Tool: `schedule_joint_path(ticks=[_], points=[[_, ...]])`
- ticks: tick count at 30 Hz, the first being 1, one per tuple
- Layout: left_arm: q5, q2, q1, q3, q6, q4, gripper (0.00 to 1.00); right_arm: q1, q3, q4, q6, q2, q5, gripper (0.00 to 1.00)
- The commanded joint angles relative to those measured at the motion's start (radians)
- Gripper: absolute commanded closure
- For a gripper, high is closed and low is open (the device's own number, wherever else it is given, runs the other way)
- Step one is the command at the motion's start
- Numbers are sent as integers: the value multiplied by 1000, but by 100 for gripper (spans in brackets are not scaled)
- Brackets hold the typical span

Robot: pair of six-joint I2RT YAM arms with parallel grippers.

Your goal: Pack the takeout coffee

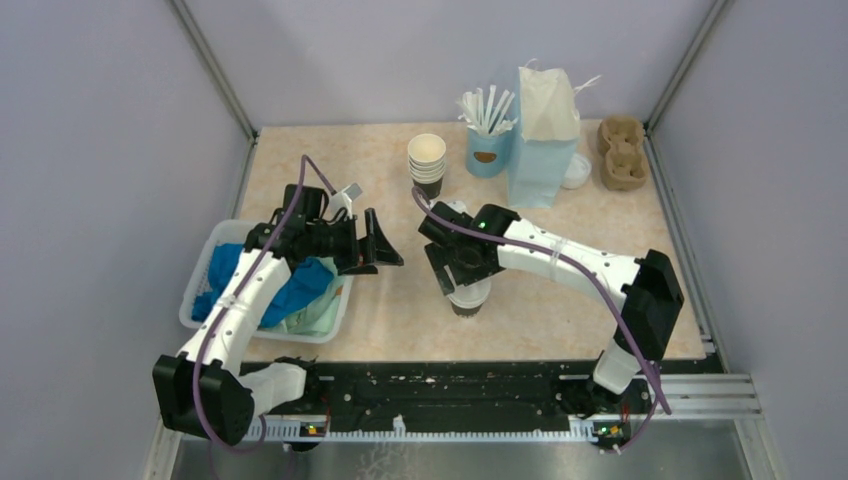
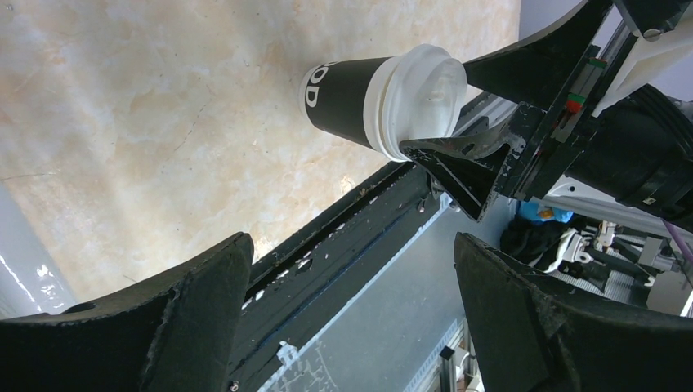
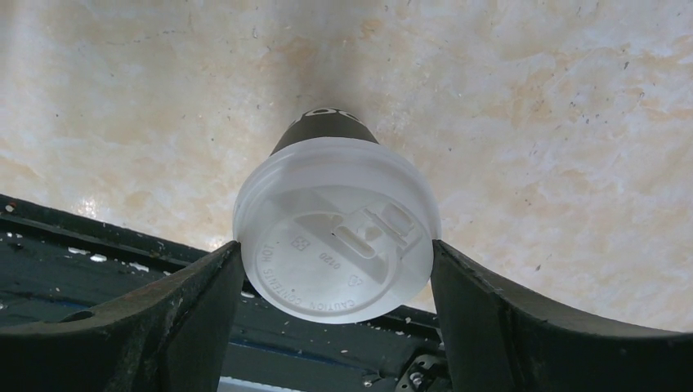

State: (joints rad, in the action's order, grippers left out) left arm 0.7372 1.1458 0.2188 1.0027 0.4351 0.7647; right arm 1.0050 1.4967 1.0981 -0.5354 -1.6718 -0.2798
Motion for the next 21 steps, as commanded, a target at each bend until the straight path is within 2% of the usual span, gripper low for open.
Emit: schedule_joint_path(ticks=[1,16,21], points=[[14,5,2,41,-21,-12,2,-9,-4,-28,-5,13,15,20],[26,11,4,39,-21,-15,2,-9,-24,-29,-23,13,10,19],[35,16,7,39,-20,-19,2,-9,-7,-19,-21,12,8,9]])
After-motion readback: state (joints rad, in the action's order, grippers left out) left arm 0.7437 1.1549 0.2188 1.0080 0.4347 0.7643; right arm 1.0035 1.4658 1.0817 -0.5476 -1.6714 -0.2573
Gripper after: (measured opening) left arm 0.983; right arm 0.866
